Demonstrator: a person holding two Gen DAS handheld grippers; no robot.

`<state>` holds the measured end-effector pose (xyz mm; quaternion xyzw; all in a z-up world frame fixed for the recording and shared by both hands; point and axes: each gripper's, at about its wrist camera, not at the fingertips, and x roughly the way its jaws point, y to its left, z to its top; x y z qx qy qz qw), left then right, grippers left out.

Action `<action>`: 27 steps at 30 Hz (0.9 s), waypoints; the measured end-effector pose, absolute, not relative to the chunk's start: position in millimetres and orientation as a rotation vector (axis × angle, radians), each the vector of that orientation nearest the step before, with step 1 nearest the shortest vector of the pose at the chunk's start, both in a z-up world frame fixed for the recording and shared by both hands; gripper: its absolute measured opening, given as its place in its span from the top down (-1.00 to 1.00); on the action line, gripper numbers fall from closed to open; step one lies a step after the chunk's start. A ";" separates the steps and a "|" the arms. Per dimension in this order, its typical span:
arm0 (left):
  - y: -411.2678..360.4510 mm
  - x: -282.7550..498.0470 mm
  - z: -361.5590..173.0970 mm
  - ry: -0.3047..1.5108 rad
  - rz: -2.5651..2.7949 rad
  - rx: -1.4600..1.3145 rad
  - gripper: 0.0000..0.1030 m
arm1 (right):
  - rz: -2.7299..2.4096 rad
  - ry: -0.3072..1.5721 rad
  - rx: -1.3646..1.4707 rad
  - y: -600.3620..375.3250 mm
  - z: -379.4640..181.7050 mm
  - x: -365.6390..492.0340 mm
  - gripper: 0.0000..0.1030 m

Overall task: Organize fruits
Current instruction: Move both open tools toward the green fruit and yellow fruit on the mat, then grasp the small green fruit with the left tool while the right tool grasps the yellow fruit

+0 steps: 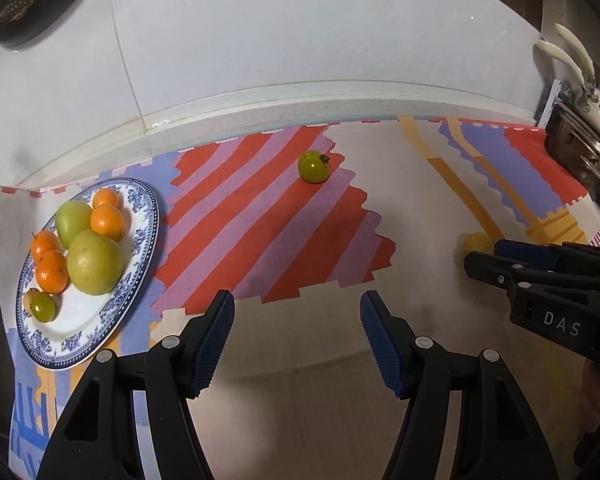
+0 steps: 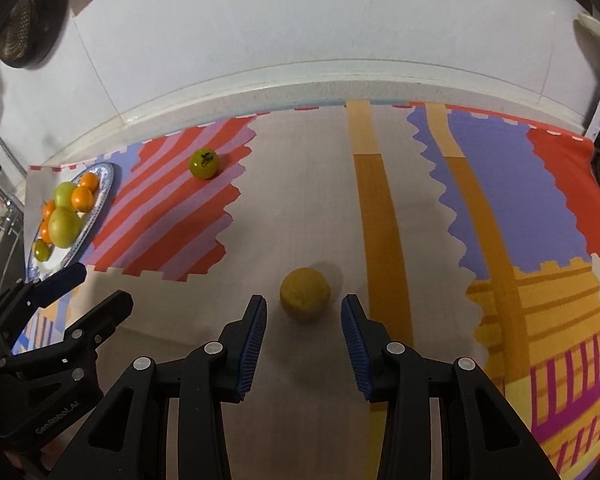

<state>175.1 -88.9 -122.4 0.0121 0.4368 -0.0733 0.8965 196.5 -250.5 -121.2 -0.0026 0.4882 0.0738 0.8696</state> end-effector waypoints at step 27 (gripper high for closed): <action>-95.0 219.9 -110.6 0.820 -0.242 0.073 -0.25 | 0.167 0.973 -0.003 -246.5 -117.1 214.6 0.44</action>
